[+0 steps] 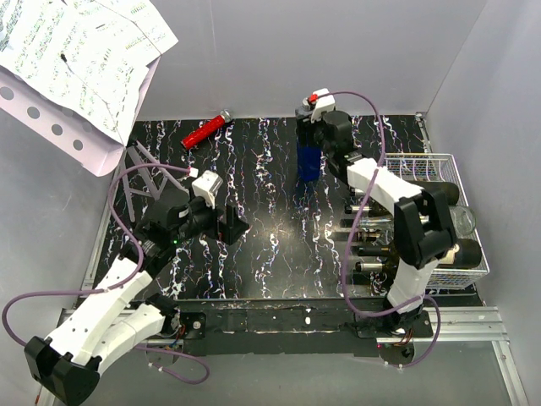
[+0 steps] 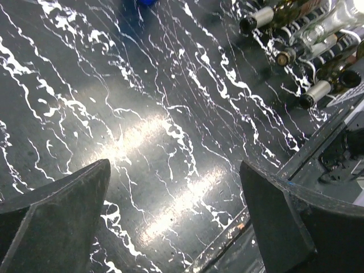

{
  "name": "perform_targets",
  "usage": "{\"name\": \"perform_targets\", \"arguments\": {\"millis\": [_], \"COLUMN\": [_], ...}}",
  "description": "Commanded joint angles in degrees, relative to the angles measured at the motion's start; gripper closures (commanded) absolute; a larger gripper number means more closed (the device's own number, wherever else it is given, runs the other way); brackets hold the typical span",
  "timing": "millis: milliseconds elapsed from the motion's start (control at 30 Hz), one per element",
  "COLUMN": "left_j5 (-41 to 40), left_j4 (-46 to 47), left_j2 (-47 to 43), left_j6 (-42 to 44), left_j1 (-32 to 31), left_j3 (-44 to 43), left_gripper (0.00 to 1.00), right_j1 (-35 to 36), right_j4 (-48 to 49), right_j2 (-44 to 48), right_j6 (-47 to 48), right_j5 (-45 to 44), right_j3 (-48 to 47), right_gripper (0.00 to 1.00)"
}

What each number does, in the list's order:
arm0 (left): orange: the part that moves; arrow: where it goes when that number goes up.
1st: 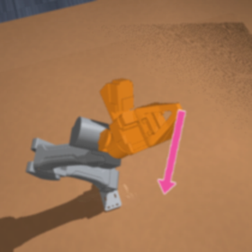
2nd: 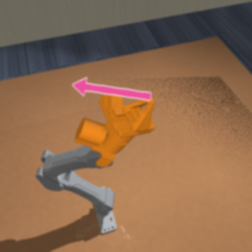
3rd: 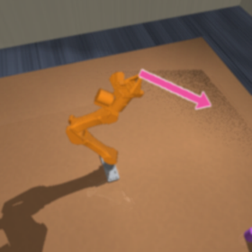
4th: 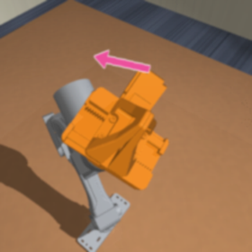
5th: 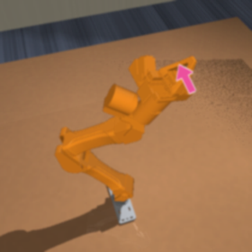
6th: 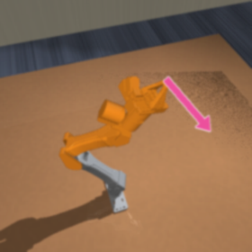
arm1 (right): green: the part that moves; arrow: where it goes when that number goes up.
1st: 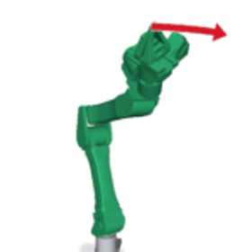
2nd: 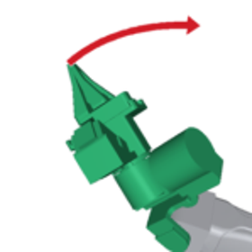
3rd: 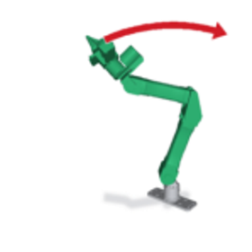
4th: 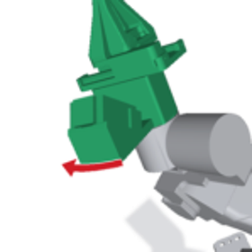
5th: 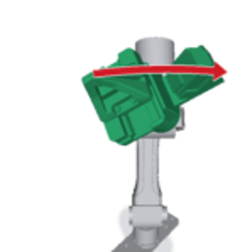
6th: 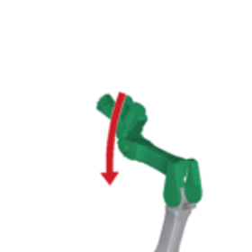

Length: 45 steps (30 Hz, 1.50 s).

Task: Take the wine bottle off the wine rack

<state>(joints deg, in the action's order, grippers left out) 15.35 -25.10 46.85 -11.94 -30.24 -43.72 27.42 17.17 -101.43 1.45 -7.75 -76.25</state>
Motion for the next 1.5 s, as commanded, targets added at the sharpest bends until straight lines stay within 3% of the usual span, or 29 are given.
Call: {"name": "perform_targets", "arguments": {"millis": [0,167,333,533,733,1100,1333,1467], "left_j5": [-2.7,-2.26,-1.64,-1.2,-1.38,-1.82,-3.14,-2.52], "left_j4": [3.83,3.83,4.18,4.27,4.1,4.01,3.74,3.57], "left_j2": [-1.41,0.17,0.35,1.84,1.58,0.0,-1.32,-2.46], "left_j6": [1.66,1.84,1.84,1.66,2.01,2.01,1.93,2.01], "left_j1": [-0.61,-0.7,-0.96,-0.96,-0.96,-1.05,-1.14,-1.23], "left_j3": [-0.13,-1.01,-0.84,-1.19,-1.1,-0.66,-0.66,-0.57], "left_gripper": [0.02,0.02,0.02,0.02,0.02,0.02,0.02,0.02], "right_j1": [-2.1,-4.04,-4.39,-4.39,-4.39,-4.48,-4.83,-4.92], "right_j4": [15.26,13.69,13.77,12.63,13.24,7.62,2.7,-3.43], "right_j2": [-4.46,-10.01,-10.81,-10.11,-8.97,-2.56,12.1,21.16], "right_j6": [-1.01,-3.82,-3.13,-1.72,-1.98,1.97,5.83,12.32], "right_j5": [-1.91,-4.02,-4.73,-4.29,-4.91,-3.15,2.12,9.65], "right_j3": [-12.24,-18.67,-17.45,-16.13,-14.54,-14.72,-7.53,-1.55], "right_gripper": [0.75,0.71,0.68,0.31,0.18,0.15,0.13,0.09]}}
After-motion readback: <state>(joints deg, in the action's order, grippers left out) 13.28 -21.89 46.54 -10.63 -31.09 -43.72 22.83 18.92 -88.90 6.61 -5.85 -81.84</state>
